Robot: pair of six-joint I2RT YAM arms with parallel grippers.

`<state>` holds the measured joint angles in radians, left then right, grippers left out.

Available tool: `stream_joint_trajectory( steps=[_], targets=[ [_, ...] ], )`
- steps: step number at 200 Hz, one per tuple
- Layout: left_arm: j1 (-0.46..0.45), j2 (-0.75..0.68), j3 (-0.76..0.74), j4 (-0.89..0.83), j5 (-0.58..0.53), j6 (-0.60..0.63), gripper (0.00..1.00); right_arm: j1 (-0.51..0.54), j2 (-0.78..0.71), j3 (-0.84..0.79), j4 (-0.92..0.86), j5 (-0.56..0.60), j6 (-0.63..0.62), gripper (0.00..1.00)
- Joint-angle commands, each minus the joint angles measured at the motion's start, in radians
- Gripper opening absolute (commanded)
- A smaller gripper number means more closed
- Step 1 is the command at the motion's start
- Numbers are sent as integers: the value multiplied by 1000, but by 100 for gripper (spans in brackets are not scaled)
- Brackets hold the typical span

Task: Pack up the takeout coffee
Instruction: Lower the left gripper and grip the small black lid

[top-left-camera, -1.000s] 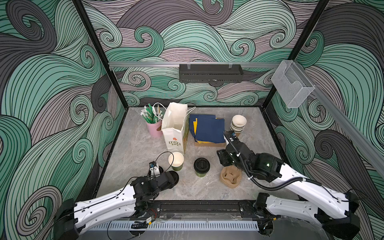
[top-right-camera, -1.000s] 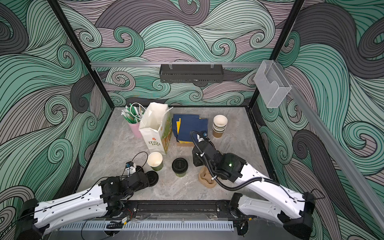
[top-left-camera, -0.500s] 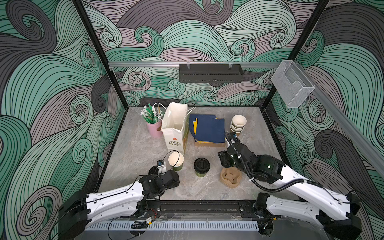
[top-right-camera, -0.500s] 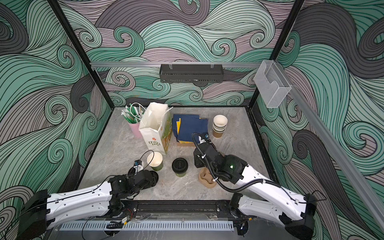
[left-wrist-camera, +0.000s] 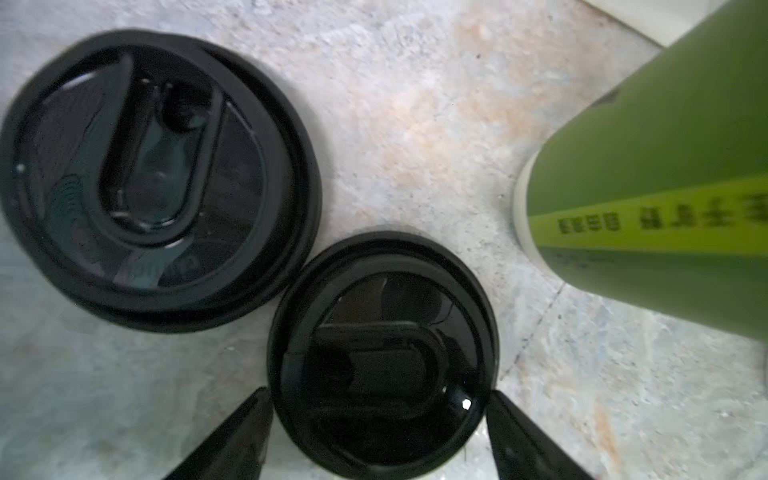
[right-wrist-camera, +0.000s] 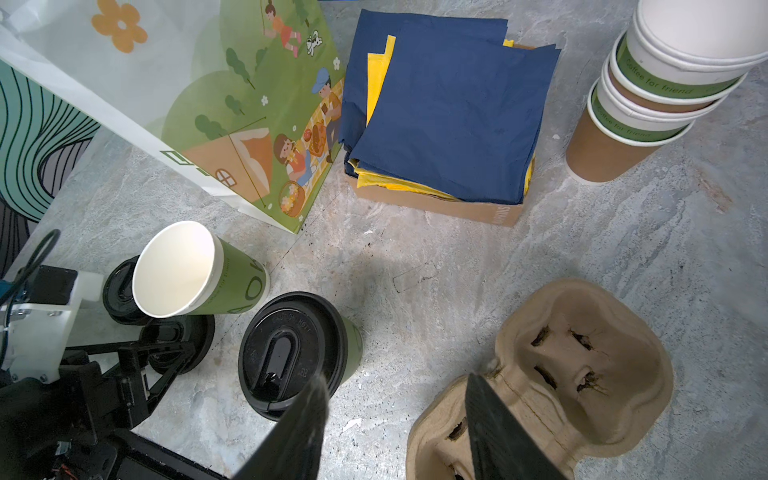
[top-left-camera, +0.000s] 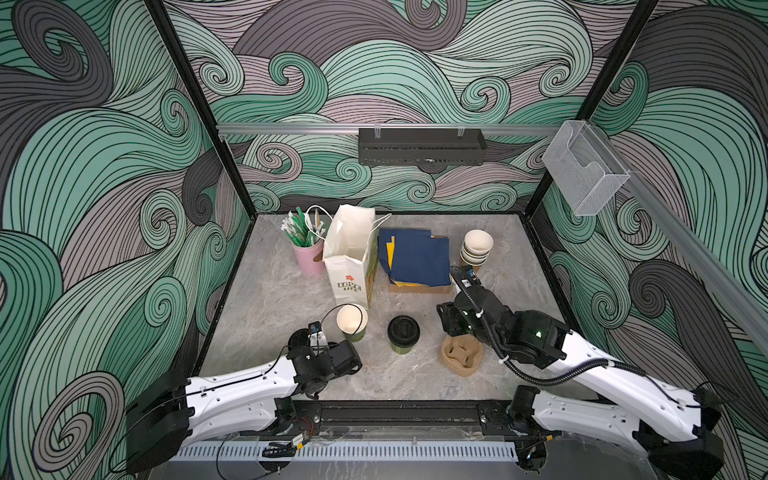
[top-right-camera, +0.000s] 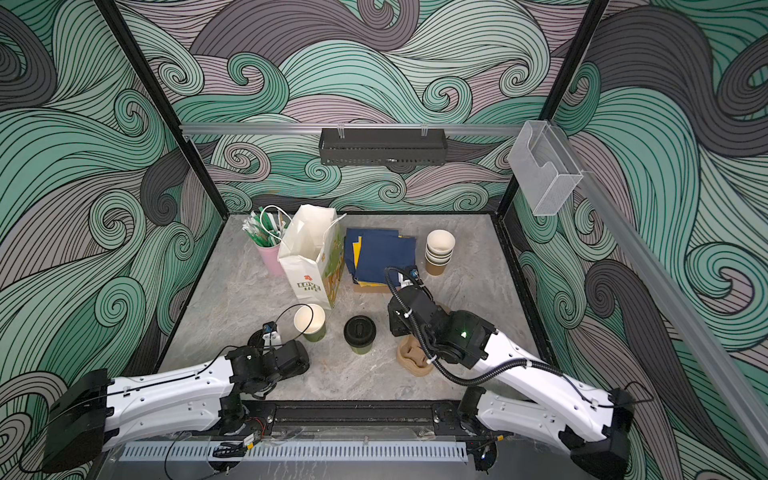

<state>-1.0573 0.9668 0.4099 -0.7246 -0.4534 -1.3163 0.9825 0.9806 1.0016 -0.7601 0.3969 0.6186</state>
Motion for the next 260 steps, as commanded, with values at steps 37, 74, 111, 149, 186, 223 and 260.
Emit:
stream_joint_trajectory(
  steps=[37, 74, 111, 149, 186, 223, 260],
  targets=[
    [-2, -36, 34, -56, -37, 3, 86, -4, -13, -11, -4, 25, 23, 55],
    [9, -12, 27, -1, -18, 29, 82, -4, -12, -7, -5, 21, 24, 55],
    [37, 13, 13, 29, -6, 38, 78, -3, -16, -3, -15, 16, 22, 55],
    [72, 30, 4, 40, 3, 48, 78, -4, -7, 13, -24, 24, 17, 55],
    [100, 45, -17, 80, 40, 74, 79, -3, 4, 21, -27, 23, 15, 55],
    [106, 68, -17, 78, 53, 84, 76, -4, 7, 26, -27, 26, 13, 55],
    [109, 82, -6, 47, 45, 80, 75, -4, 4, 25, -24, 27, 11, 55]
  ],
)
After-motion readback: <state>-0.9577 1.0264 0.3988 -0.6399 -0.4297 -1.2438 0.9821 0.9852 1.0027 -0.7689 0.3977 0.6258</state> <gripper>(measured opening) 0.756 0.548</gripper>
